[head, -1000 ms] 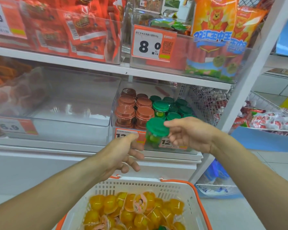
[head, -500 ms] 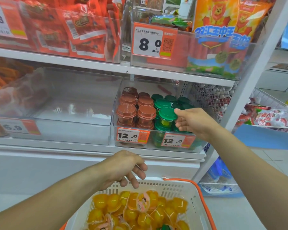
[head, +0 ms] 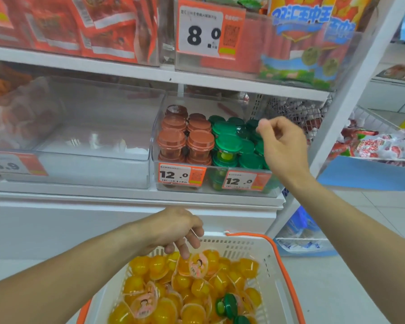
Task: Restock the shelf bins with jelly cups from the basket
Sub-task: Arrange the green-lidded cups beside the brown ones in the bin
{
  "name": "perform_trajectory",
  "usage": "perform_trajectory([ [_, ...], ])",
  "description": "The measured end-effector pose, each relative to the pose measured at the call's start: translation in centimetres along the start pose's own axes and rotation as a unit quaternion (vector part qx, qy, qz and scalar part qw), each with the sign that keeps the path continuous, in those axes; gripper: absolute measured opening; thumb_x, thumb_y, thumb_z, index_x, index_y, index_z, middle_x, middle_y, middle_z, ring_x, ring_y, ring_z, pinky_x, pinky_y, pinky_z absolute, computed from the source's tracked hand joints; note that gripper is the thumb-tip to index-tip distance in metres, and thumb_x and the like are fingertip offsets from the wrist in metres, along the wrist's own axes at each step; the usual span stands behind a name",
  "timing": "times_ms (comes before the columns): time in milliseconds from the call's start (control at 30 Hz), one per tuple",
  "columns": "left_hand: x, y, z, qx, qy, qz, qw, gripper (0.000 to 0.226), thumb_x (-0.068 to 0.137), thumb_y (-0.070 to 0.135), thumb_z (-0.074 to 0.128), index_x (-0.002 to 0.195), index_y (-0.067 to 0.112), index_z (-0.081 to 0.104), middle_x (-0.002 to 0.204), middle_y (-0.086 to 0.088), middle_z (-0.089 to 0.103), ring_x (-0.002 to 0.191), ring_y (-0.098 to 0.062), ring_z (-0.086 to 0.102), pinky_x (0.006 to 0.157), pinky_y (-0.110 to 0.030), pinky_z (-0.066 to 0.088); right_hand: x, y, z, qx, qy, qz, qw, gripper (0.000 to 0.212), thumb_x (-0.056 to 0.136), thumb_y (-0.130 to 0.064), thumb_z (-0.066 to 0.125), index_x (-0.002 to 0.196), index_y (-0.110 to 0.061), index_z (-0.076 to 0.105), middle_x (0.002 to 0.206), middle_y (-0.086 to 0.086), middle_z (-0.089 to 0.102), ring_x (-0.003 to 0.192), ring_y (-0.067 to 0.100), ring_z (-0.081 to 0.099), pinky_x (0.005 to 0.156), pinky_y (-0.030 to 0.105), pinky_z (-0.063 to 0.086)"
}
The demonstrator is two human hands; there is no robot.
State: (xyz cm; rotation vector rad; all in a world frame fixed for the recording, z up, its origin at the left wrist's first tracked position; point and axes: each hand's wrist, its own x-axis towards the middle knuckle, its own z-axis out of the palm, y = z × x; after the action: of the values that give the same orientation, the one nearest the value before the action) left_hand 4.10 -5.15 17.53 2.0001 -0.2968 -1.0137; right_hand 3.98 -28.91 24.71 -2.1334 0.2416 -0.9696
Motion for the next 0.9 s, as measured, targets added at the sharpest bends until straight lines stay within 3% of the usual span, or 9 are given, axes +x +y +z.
perform_trajectory([
  [100, 0.4, -0.6, 0.9, 0.068, -0.023, -0.009, 0.997, 0.023, 0.095, 0.025, 0.054, 0.103, 0.007, 0.065, 0.092, -0.009, 0.074, 0.059, -0.022, 0.063, 0.043, -0.024, 0.032, -3.9, -0.3, -0.8, 0.004, -0.034, -0.130, 0.991, 0.033, 0.097, -0.023, 0.057, 0.072, -0.002, 0.055, 0.068, 0.014, 0.054, 0.063, 0.025, 0.045, 0.060, 0.032, 0.037],
  [200, 1.4, -1.5, 2.7, 0.162, -0.044, -0.011, 0.986, 0.024, 0.096, 0.027, 0.052, 0.104, 0.008, 0.064, 0.092, -0.004, 0.073, 0.059, -0.020, 0.067, 0.043, -0.023, 0.038, -9.4, 1.3, -1.0, -0.089, -0.269, -0.223, 0.933, 0.024, 0.096, -0.025, 0.057, 0.074, -0.013, 0.054, 0.071, -0.004, 0.047, 0.065, 0.012, 0.040, 0.060, 0.023, 0.032],
  [333, 2.9, -3.8, 5.9, 0.307, -0.066, -0.007, 0.949, 0.034, 0.096, 0.037, 0.048, 0.099, 0.009, 0.067, 0.093, -0.006, 0.073, 0.076, -0.021, 0.070, 0.073, -0.033, 0.058, -16.7, 7.6, -0.3, -0.328, -0.658, -0.090, 0.671, 0.035, 0.096, -0.046, 0.052, 0.108, -0.016, 0.066, 0.102, 0.002, 0.065, 0.094, 0.021, 0.060, 0.082, 0.034, 0.050],
  [433, 4.9, -6.2, 8.5, 0.348, -0.109, -0.055, 0.929, 0.038, 0.099, 0.033, 0.046, 0.104, 0.000, 0.066, 0.098, -0.018, 0.070, 0.079, -0.025, 0.066, 0.070, -0.032, 0.053, -20.4, 13.3, 0.7, -0.373, -0.736, 0.048, 0.563, 0.040, 0.091, -0.049, 0.055, 0.093, -0.012, 0.068, 0.094, 0.007, 0.067, 0.090, 0.028, 0.064, 0.084, 0.042, 0.055],
  [533, 7.1, -9.4, 11.9, 0.286, -0.059, -0.098, 0.951, 0.027, 0.097, 0.025, 0.047, 0.089, 0.003, 0.061, 0.078, -0.013, 0.063, 0.063, -0.019, 0.061, 0.053, -0.027, 0.045, -22.3, 17.1, 1.1, -0.384, -0.662, 0.147, 0.626, 0.027, 0.092, -0.034, 0.060, 0.073, -0.015, 0.053, 0.076, 0.001, 0.054, 0.076, 0.022, 0.056, 0.067, 0.029, 0.047],
  [633, 7.9, -12.5, 16.0, 0.218, -0.001, -0.110, 0.970, 0.031, 0.095, 0.023, 0.047, 0.067, 0.010, 0.052, 0.065, -0.008, 0.052, 0.060, -0.020, 0.054, 0.049, -0.028, 0.035, -26.3, 19.8, 1.9, -0.341, -0.582, 0.249, 0.695, 0.019, 0.089, -0.035, 0.062, 0.095, -0.019, 0.055, 0.091, 0.000, 0.057, 0.088, 0.022, 0.060, 0.071, 0.028, 0.046],
  [767, 8.1, -15.2, 19.1, 0.200, -0.007, -0.119, 0.972, 0.033, 0.093, 0.029, 0.051, 0.063, 0.014, 0.052, 0.065, -0.008, 0.054, 0.071, -0.026, 0.061, 0.059, -0.031, 0.042, -32.7, 21.0, 2.8, -0.249, -0.556, 0.321, 0.725, 0.096, 0.081, -0.041, 0.072, 0.155, -0.031, 0.012, 0.148, 0.005, 0.039, 0.131, 0.031, 0.048, 0.108, 0.044, 0.044],
  [833, 8.9, -16.1, 18.9, 0.183, 0.014, -0.137, 0.973, 0.036, 0.092, 0.025, 0.052, 0.057, 0.015, 0.048, 0.059, -0.004, 0.052, 0.061, -0.023, 0.059, 0.053, -0.029, 0.042, -32.8, 20.9, 2.6, -0.215, -0.535, 0.325, 0.750, 0.101, 0.081, -0.039, 0.073, 0.156, -0.035, 0.007, 0.149, 0.006, 0.041, 0.131, 0.030, 0.048, 0.109, 0.042, 0.043],
  [900, 10.1, -16.3, 18.4, 0.172, 0.044, -0.153, 0.972, 0.037, 0.091, 0.023, 0.054, 0.056, 0.012, 0.050, 0.056, -0.005, 0.055, 0.051, -0.020, 0.055, 0.051, -0.029, 0.042, -31.5, 21.1, 2.2, -0.193, -0.546, 0.348, 0.738, 0.085, 0.078, -0.033, 0.075, 0.150, -0.032, 0.029, 0.132, 0.002, 0.054, 0.119, 0.025, 0.055, 0.103, 0.036, 0.047],
])
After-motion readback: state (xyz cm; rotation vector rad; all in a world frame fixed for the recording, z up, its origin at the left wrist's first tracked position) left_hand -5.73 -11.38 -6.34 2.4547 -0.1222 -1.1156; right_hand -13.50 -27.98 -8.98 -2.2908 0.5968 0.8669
